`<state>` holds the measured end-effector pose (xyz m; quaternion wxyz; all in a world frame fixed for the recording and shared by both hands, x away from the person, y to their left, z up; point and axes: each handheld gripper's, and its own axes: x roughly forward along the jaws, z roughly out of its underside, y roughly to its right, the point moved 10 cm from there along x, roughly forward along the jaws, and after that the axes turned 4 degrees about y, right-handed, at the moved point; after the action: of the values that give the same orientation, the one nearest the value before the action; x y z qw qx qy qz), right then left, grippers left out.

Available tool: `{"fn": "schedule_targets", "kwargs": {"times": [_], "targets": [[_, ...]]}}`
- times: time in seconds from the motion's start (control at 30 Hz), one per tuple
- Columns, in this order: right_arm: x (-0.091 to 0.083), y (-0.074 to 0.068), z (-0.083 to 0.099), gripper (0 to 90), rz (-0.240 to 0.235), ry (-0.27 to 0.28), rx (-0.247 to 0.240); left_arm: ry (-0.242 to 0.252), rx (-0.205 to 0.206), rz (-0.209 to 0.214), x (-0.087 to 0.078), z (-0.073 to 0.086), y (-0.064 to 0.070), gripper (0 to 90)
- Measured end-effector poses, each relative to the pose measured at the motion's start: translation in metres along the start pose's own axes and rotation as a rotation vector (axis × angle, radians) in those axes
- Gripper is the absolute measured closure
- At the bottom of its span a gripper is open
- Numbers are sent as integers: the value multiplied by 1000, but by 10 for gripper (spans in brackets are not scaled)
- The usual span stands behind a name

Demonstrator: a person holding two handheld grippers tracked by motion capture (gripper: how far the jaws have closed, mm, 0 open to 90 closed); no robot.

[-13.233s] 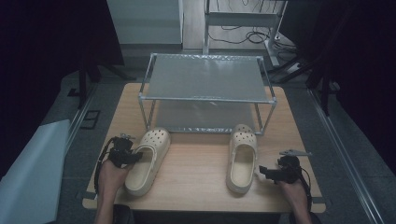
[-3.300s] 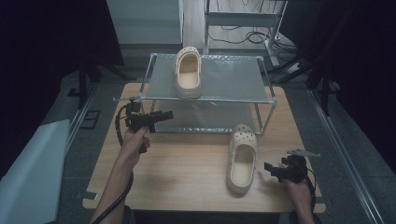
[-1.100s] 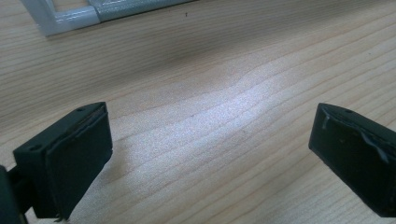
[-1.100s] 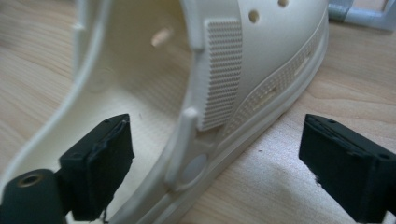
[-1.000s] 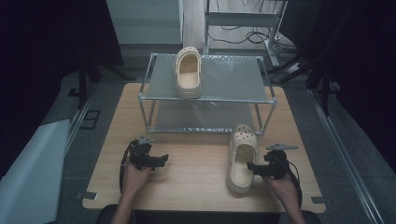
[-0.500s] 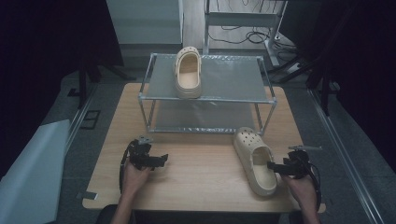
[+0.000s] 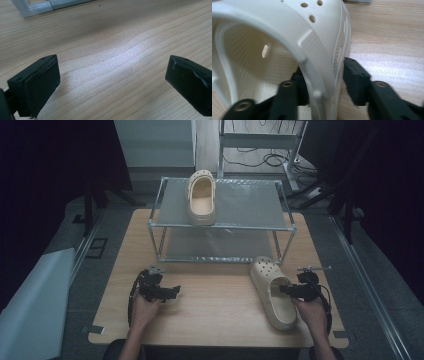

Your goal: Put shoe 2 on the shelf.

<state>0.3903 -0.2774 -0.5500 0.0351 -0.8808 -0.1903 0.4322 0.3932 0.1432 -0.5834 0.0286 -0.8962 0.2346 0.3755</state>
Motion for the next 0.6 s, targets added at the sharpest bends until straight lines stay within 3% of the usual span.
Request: {"fn": "schedule_targets", "kwargs": {"times": [0.2, 0.27, 0.3, 0.33, 0.37, 0.43, 0.47, 0.5, 0.57, 0.6], "targets": [[-3, 5, -2, 721, 36, -9, 21, 1, 4, 3, 0, 0, 1, 0], [-7, 14, -2, 756, -2, 2, 98, 1, 6, 2, 0, -1, 1, 0], [-7, 14, -2, 756, -2, 2, 98, 1, 6, 2, 0, -1, 1, 0], [-8, 18, -1, 757, -59, 4, 159, 1, 5, 4, 0, -1, 1, 0], [-8, 18, -1, 757, -59, 4, 159, 1, 5, 4, 0, -1, 1, 0], [-9, 22, -1, 760, -96, 8, 198, 2, 4, 5, 0, -1, 1, 0], [-9, 24, 0, 763, -136, 12, 240, 1, 5, 5, 0, -1, 1, 0], [-9, 24, 0, 763, -136, 12, 240, 1, 5, 4, 0, -1, 1, 0], [-10, 23, 1, 767, -243, 26, 338, 2, 6, 6, 0, -1, 1, 0], [-10, 23, 1, 767, -243, 26, 338, 2, 6, 6, 0, -1, 1, 0]]}}
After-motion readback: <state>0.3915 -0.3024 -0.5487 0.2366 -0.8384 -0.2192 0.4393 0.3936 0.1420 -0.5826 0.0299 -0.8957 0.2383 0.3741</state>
